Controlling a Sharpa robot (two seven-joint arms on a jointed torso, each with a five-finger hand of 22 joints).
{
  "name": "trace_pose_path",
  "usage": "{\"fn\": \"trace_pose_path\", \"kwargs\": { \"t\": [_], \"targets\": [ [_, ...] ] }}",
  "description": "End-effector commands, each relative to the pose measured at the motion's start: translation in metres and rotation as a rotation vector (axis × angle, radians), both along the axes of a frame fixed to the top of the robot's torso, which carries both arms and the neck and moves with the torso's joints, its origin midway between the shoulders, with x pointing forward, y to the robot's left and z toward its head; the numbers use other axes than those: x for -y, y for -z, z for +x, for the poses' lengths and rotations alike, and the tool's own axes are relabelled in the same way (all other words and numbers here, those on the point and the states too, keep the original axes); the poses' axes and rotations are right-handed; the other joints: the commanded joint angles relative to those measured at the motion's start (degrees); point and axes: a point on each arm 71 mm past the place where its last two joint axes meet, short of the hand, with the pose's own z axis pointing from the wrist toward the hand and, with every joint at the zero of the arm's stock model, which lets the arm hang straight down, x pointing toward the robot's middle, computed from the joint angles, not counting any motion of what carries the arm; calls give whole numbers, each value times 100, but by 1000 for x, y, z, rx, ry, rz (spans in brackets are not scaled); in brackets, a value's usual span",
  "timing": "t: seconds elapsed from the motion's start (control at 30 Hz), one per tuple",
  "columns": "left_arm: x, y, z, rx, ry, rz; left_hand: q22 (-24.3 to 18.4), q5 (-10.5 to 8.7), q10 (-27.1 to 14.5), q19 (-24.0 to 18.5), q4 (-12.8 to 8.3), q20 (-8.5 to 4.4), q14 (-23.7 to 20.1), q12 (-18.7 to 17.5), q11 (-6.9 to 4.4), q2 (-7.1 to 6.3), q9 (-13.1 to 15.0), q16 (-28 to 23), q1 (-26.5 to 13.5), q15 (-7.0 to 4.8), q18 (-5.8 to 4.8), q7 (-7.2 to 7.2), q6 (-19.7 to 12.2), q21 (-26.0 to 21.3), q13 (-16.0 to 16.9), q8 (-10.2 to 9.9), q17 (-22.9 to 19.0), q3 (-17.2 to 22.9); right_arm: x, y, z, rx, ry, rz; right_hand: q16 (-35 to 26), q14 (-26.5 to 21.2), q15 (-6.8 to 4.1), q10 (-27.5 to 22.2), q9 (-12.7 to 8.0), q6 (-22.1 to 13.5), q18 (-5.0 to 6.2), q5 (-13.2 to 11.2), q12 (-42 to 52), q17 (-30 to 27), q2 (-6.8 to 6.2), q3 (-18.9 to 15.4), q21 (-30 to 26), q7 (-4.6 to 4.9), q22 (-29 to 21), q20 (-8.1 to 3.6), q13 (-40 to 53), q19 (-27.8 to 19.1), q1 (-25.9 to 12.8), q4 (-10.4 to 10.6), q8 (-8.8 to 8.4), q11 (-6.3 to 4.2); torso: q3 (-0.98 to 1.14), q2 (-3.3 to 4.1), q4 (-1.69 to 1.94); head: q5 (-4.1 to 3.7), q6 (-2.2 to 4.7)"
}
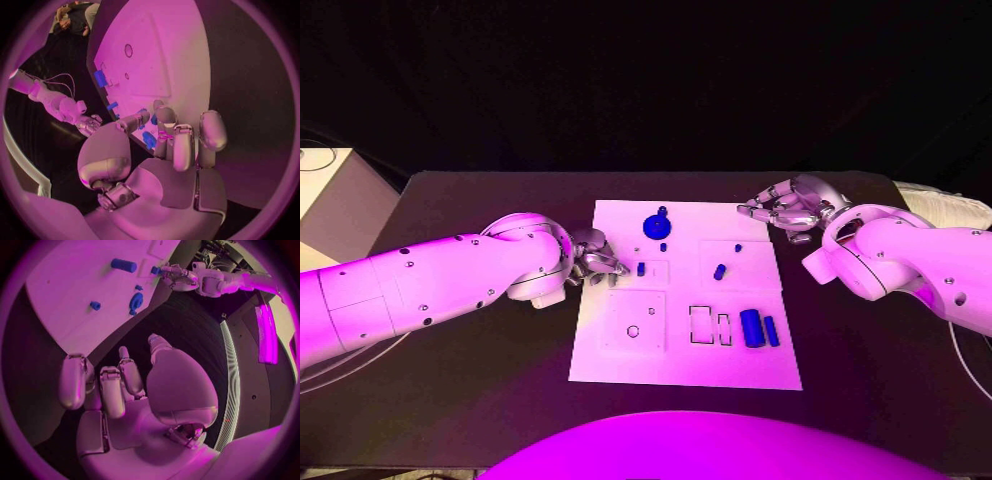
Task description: Assemble the parts on the task board
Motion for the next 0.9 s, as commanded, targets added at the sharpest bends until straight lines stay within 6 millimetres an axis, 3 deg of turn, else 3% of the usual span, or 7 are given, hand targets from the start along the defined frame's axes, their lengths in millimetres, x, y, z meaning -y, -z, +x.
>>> {"fn": "trace_pose_path", "kwargs": {
  "t": [0.03,0.1,0.17,0.27,0.6,0.9],
  "targets": [
    [0,2,-2,-10,-9,-8,-13,24,-49,-8,89,24,465,-39,9,-106,15,-5,87,20,-50,31,-6,-37,-5,-38,955,-186,-1,0,0,4,-7,-1,-28,452,29,-21,-6,-42,93,27,26,1074,9,-29,-24,-13,498,-6,255,-32,-32,-5,21,10,-4,1,-4,3,0],
    [0,2,-2,-13,-11,-15,-17,23,-58,-9,216,21,464,-51,13,-126,23,-7,110,26,-49,36,3,-42,-21,-46,951,-387,-1,0,0,4,-7,-1,-28,452,29,-21,-6,-42,93,27,26,1074,9,-29,-24,-13,498,-6,255,-32,-32,-5,21,10,-6,1,-3,-1,0],
    [0,2,-3,-19,-17,-26,-14,37,-60,-3,498,13,463,-52,18,-119,44,-9,263,20,-50,28,6,-44,-16,-60,948,-811,-1,1,0,4,-7,-1,-28,452,29,-21,-6,-42,93,27,26,1074,9,-29,-24,-13,498,-6,255,-32,-32,-5,21,10,-7,0,-4,-4,0],
    [0,1,-4,-30,-25,-42,-18,40,-63,-5,636,9,462,-53,11,-105,55,-11,369,21,-49,32,4,-49,-15,-70,946,-974,0,1,0,4,-7,-1,-28,452,29,-21,-6,-42,93,27,26,1074,9,-29,-24,-13,498,-6,255,-32,-32,-5,21,10,-7,-1,-4,-9,0],
    [-3,-24,3,-16,-56,-105,-108,62,-195,-76,858,-13,422,-174,38,-114,102,-83,732,39,-25,64,-111,-116,-211,-76,798,-1277,1,3,1,2,-3,-3,-30,451,29,-24,-6,-44,93,42,24,1070,7,-37,-22,-13,500,-6,252,-30,-34,-6,22,10,-8,-8,-1,11,0],
    [-7,-61,15,52,-61,-133,-323,79,-496,-254,1198,0,359,-381,96,-106,199,-192,1185,86,24,127,-350,-280,-641,0,590,-1663,1,4,2,1,0,-3,-30,451,30,-24,-7,-47,95,48,24,1070,6,-44,-31,-12,496,-6,251,-33,-39,-5,23,10,0,-7,-4,27,0]
  ]
}}
